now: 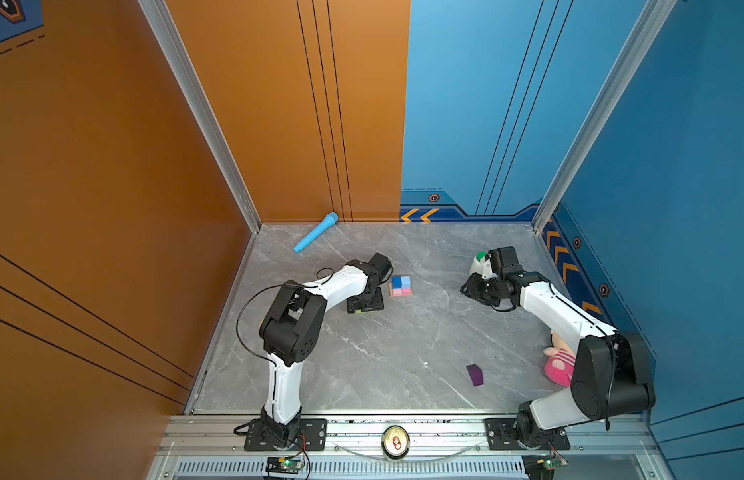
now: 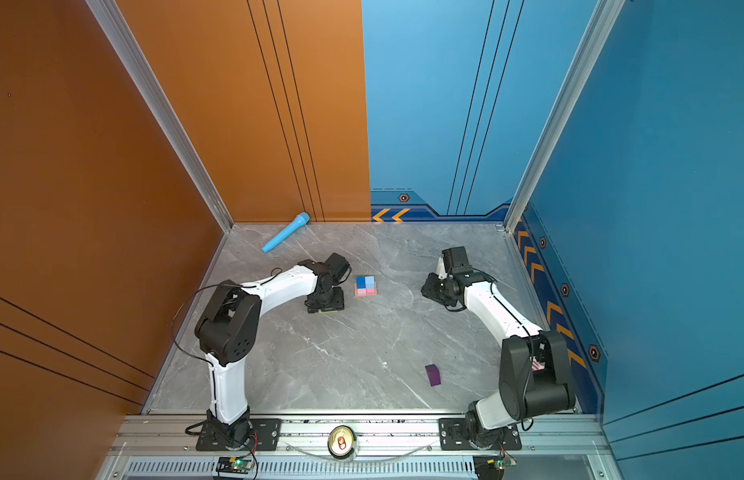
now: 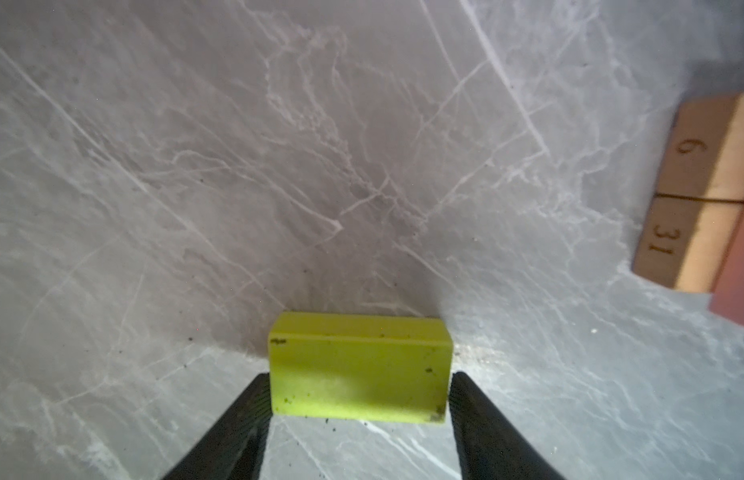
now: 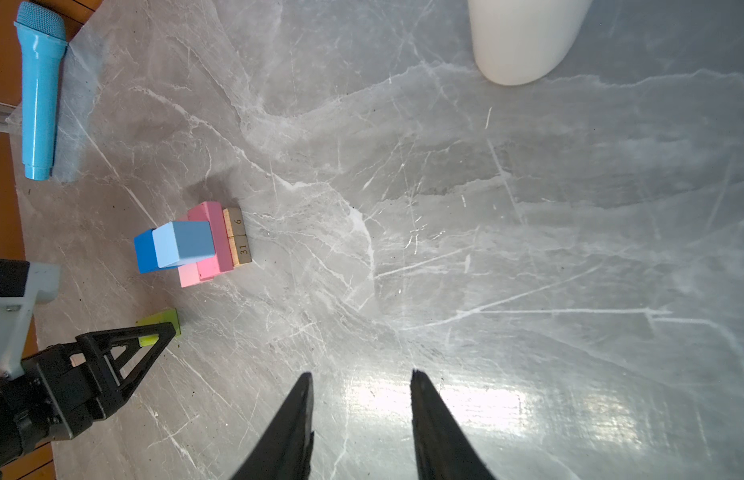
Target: Build the wood block tower
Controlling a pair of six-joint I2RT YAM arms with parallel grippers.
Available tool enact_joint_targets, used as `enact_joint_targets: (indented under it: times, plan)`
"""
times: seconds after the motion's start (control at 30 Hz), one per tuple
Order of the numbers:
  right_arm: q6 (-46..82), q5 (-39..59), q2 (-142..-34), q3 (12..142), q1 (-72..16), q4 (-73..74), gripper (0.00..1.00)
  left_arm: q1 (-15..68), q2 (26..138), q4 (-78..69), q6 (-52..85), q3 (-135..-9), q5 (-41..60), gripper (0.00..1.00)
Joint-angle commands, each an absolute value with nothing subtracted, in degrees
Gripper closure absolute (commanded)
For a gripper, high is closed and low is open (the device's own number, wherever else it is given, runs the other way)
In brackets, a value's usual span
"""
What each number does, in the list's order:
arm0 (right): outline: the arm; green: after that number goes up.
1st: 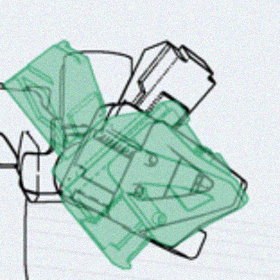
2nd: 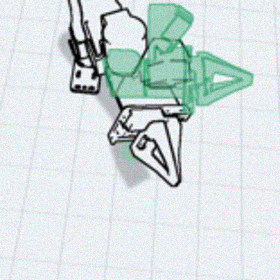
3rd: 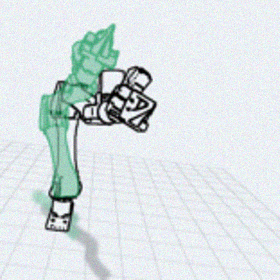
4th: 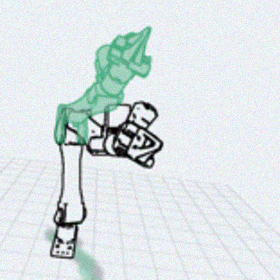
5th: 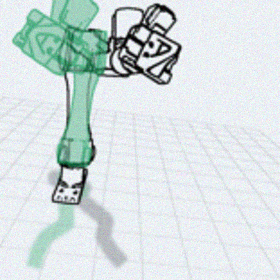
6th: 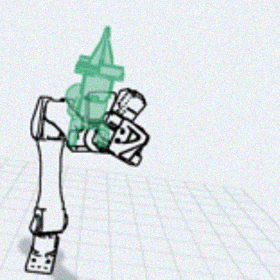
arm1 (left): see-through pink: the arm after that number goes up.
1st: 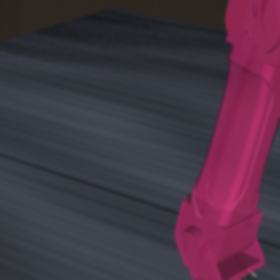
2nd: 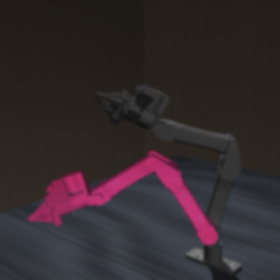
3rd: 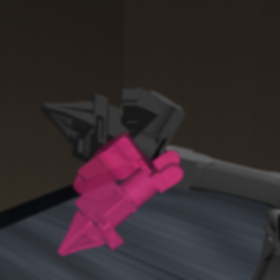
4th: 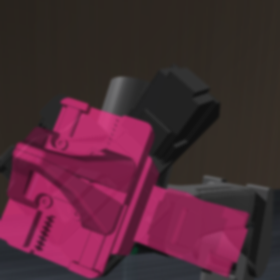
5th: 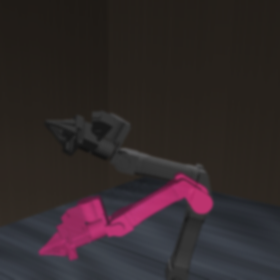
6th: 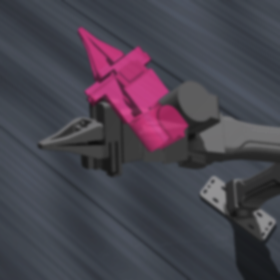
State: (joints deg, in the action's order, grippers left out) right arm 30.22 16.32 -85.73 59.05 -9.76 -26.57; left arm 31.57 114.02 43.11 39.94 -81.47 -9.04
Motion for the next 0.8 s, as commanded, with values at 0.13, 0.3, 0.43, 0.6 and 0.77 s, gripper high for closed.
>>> enact_joint_targets:
  times: [0.13,0.3,0.43,0.6,0.77]
  plan:
    - [30.0,15.5,-86.1,59.1,-10.0,-28.4,0.60,31.4,114.6,44.6,40.3,-82.5,-10.1,0.34]
    - [30.0,15.5,-86.1,59.0,-10.1,-28.4,0.59,31.4,115.0,44.6,40.3,-82.6,-9.8,0.34]
    - [30.0,15.5,-86.2,59.1,-10.0,-28.5,0.60,31.3,115.0,44.6,40.3,-82.7,-9.9,0.33]
    - [30.0,15.5,-86.3,59.3,-10.0,-28.4,0.60,31.2,115.1,44.6,40.3,-82.7,-9.8,0.32]
    - [30.0,15.5,-86.3,59.2,-10.0,-28.5,0.60,31.2,115.2,44.8,40.2,-83.0,-9.8,0.32]
